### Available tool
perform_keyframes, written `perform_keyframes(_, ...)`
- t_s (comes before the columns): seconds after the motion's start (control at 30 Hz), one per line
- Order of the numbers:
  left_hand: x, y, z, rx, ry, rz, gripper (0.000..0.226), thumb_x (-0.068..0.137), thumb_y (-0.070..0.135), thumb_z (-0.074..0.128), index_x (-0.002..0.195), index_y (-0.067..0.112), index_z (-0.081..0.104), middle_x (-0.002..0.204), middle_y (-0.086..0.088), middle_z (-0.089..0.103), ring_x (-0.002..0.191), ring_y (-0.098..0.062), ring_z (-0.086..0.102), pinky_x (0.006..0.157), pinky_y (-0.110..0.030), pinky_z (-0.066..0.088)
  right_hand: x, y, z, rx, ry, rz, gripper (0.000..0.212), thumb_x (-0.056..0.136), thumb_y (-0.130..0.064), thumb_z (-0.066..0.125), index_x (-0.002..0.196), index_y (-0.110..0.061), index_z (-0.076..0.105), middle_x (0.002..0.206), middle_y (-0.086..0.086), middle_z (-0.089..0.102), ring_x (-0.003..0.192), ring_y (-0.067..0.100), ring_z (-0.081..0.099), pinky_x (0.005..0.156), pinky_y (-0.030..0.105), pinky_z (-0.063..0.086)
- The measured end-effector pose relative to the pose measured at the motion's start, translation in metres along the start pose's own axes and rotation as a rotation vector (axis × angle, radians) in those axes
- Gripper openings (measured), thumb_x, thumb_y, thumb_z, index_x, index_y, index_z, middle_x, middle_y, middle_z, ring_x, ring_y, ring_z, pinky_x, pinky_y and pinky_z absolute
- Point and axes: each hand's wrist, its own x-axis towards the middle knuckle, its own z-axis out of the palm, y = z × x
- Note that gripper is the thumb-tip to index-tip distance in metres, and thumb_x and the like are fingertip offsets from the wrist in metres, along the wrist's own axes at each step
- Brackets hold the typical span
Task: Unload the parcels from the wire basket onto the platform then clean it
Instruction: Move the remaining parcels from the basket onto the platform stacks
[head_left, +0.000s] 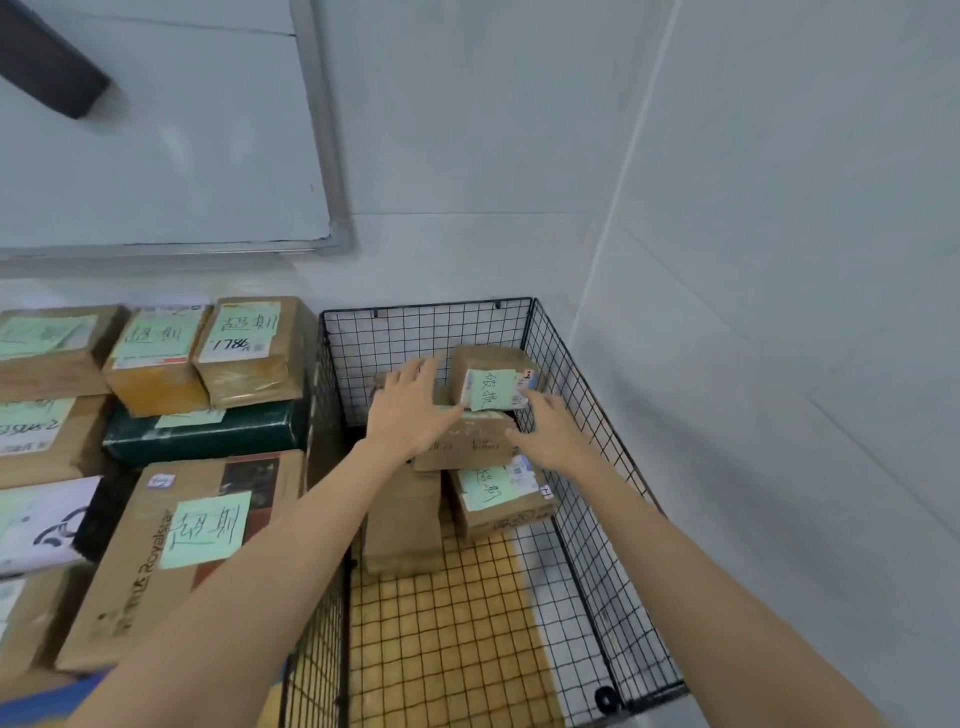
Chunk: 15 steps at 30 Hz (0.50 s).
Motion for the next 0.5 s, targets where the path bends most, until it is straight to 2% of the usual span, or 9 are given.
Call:
perform_keyframes(0.2,0.014,-0.03,0.051,-0.114,-0.113,-0.234,0.075,0.089,0.044,0.063,0.151,0.023,0.027,0.153,-0.009,0.031,0.138,-0.035,0.03,0.105,-0.05,0.038,0.036,0.023,0.039,0.132,-0.111,0.131,0.073,0.093,-0.024,0.063,0.154,-0.023,0.024,0.155,0.013,0.022,0.138,0.033,0.036,0.112,0.043,0.036)
perform_keyframes(0.33,0.02,-0.043,0.076,-0.16,-0.131,-0.296,0.075,0.087,0.043,0.065,0.15,0.026,0.028,0.148,-0.01,0.036,0.134,-0.034,0.035,0.105,-0.051,0.04,0.057,0.034,0.058,0.21,-0.119,0.177,0.074,0.092,-0.02,0.066,0.154,-0.022,0.026,0.15,0.012,0.029,0.136,0.032,0.038,0.111,0.042,0.035)
perform_keyframes(0.4,0.022,-0.047,0.084,-0.185,-0.133,-0.312,0.075,0.087,0.04,0.067,0.15,0.027,0.028,0.147,-0.01,0.036,0.134,-0.034,0.036,0.104,-0.051,0.042,0.066,0.036,0.064,0.241,-0.105,0.183,0.076,0.091,-0.019,0.067,0.154,-0.023,0.025,0.149,0.012,0.031,0.135,0.032,0.04,0.11,0.045,0.039)
perform_keyframes(0.43,0.023,-0.05,0.088,-0.205,-0.135,-0.322,0.076,0.087,0.039,0.067,0.151,0.027,0.027,0.147,-0.011,0.036,0.134,-0.035,0.036,0.104,-0.051,0.042,0.069,0.036,0.067,0.255,-0.098,0.183,0.077,0.09,-0.018,0.068,0.154,-0.025,0.025,0.15,0.012,0.032,0.134,0.033,0.042,0.108,0.05,0.042)
perform_keyframes(0.5,0.025,-0.055,0.096,-0.253,-0.136,-0.342,0.077,0.086,0.037,0.069,0.151,0.028,0.027,0.146,-0.01,0.036,0.133,-0.034,0.038,0.103,-0.051,0.044,0.075,0.036,0.073,0.268,-0.089,0.173,0.079,0.09,-0.017,0.069,0.154,-0.027,0.024,0.15,0.011,0.033,0.13,0.032,0.045,0.098,0.056,0.05)
